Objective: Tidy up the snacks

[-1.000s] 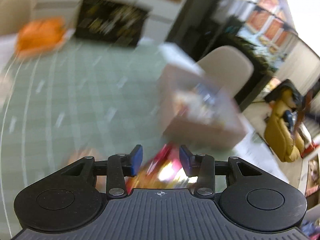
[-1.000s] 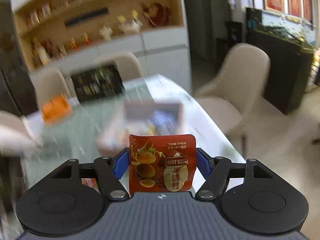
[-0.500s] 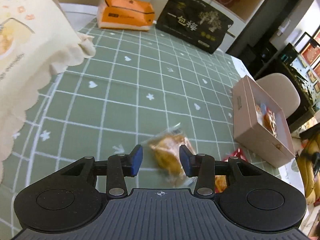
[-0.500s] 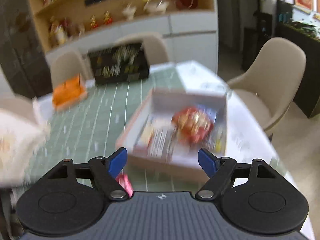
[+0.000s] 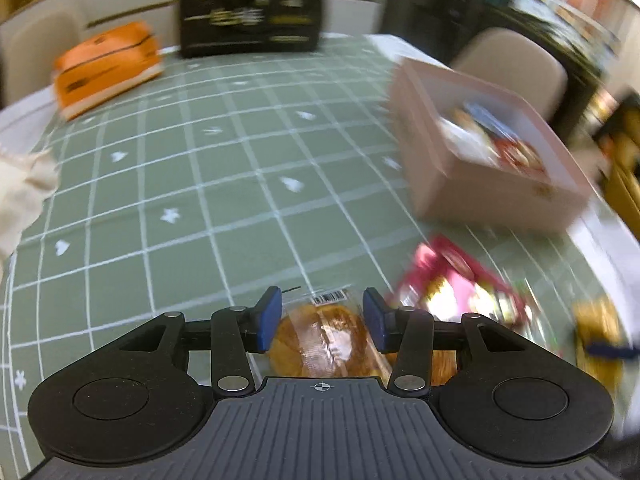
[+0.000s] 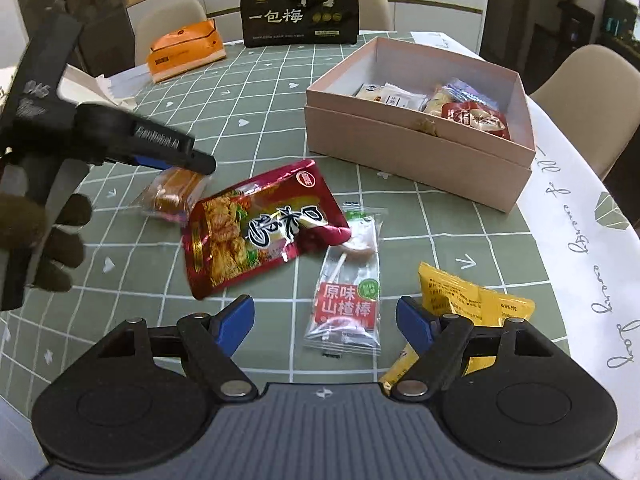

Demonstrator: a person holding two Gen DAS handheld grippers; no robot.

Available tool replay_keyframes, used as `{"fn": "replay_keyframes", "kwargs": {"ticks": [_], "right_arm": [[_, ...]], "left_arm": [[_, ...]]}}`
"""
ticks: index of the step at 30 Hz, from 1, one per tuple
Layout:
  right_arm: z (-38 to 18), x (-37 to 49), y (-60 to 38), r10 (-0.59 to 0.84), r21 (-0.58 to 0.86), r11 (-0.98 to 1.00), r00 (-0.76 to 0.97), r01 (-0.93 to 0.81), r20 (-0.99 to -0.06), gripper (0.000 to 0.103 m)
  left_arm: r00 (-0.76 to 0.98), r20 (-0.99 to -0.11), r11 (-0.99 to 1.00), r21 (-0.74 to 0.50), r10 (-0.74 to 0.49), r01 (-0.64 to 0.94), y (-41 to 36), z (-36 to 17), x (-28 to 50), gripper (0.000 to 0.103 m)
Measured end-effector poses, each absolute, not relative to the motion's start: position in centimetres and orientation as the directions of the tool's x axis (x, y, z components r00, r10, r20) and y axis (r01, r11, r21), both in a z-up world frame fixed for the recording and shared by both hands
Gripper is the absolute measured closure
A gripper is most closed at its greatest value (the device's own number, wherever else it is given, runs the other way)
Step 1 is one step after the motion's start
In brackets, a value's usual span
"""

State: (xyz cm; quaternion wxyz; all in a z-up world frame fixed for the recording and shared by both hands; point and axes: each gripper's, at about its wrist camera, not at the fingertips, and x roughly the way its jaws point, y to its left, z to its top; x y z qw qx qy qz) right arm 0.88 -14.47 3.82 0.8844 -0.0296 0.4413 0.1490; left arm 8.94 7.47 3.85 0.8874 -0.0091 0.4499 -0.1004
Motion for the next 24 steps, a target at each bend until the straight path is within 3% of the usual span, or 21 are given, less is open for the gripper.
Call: {"fn": "replay_keyframes", "kwargs": {"ticks": [5, 8, 12, 13, 14, 15, 17, 20, 24], "right_arm": [[3.2, 2.3, -15.6, 0.249, 0.12, 0.959, 0.563, -0.256, -0.788, 0.026], [3.0, 3.9, -15.9, 0.284, 0.175, 0.955, 0.56, -0.241, -0.779, 0.042], [2.3, 6.4, -14.9, 0.254, 0.15, 0.963, 0.566, -0.224, -0.784, 0.044], [2.2, 6.8, -14.6, 0.246, 0.139, 0.965, 0.573, -0.224, -0.781, 0.048], [2.2, 6.9, -14.2, 0.233, 0.121, 0.966, 0.576, -0.227, -0.784, 0.064], [2.3, 6.8, -13.8, 0.229, 0.104, 0.965, 0.572, -0.242, -0.788, 0.066], [2.6, 6.0, -13.2, 0.262, 0.118, 0.952, 0.553, -0.282, -0.791, 0.066], [2.5, 3.5, -12.4, 0.271, 0.097, 0.94, 0.545, -0.326, -0.794, 0.066], [2.8, 0.0, -12.7, 0.285, 0.107, 0.934, 0.53, -0.341, -0.799, 0.066]], "left_arm": [[0.569, -0.796, 0.959, -0.049, -0.206, 0.279, 8.4, 3.9, 4.5, 0.051], [0.586, -0.789, 0.973, -0.067, -0.187, 0.22, 10.0, 4.5, 3.1, 0.052], [0.595, -0.783, 0.983, -0.154, -0.181, 0.096, 12.4, 5.5, 2.2, 0.054], [0.595, -0.785, 0.984, -0.156, -0.174, 0.082, 12.6, 5.6, 2.0, 0.054], [0.59, -0.789, 0.985, -0.152, -0.171, 0.083, 12.6, 5.8, 1.9, 0.054], [0.582, -0.796, 0.985, -0.145, -0.17, 0.089, 12.4, 5.7, 1.9, 0.054], [0.548, -0.817, 0.984, -0.137, -0.178, 0.114, 11.5, 5.4, 1.9, 0.054], [0.54, -0.828, 0.986, -0.086, -0.151, 0.143, 9.7, 4.8, 1.9, 0.044], [0.546, -0.833, 0.988, -0.007, -0.091, 0.153, 7.8, 4.1, 2.7, 0.042]]}}
